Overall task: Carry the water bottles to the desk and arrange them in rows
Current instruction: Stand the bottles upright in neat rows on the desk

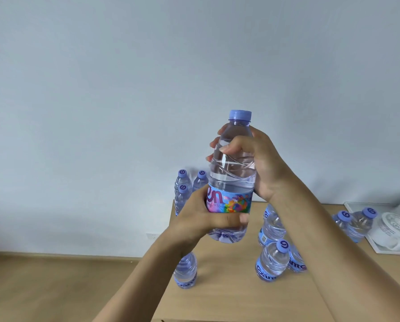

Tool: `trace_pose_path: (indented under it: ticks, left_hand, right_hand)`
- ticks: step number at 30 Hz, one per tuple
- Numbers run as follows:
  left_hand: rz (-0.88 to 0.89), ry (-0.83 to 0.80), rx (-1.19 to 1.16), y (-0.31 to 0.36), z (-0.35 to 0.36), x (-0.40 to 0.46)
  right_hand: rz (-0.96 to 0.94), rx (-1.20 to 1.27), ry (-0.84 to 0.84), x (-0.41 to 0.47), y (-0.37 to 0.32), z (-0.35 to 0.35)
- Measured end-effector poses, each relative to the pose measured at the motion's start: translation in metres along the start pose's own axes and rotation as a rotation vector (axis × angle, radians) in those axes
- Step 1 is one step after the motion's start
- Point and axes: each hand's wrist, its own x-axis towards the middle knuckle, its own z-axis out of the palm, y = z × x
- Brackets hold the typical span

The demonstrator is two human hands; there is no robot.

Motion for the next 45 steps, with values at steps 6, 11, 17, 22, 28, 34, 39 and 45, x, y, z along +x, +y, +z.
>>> trace_pose_path:
  ticks: [6, 11, 17, 22, 28, 34, 39, 45]
  left_hand:
    - [0.024, 0.095, 0.0, -0.008, 0.001, 0.001]
    - [0.113, 0.295, 0.117, -0.013, 0.01, 0.003]
    - [0.145, 0.32, 0.131, -0.018, 0.016, 0.001]
    - [0.054, 0.113, 0.056, -0.008, 0.003, -0.001]
    - [0.029, -0.003, 0.032, -0.009, -0.001, -0.003]
    - [0.079, 0.163, 0.046, -0.015, 0.007, -0.006]
    - [0.154, 0.311, 0.11, -0.02, 0.013, -0.005]
    - [0.131, 0.232, 0.149, -0.019, 0.012, -0.007]
  right_hand:
    - [-0.04, -0.154, 0.0, 0.0, 0.005, -0.002]
    - [-0.11, -0.354, 0.225, -0.005, 0.012, 0.005]
    - [-0.101, -0.223, 0.3, -0.007, 0.014, 0.014]
    - [-0.033, -0.146, 0.217, -0.004, -0.001, 0.004]
    - [0.001, -0.005, 0.05, -0.004, -0.006, -0.005]
    - [-0.076, -0.234, 0.103, -0.01, -0.002, -0.001]
    - [-0.155, -0.274, 0.268, -0.014, 0.009, 0.011]
    - [-0.158, -0.217, 0.218, -0.015, 0.004, 0.011]
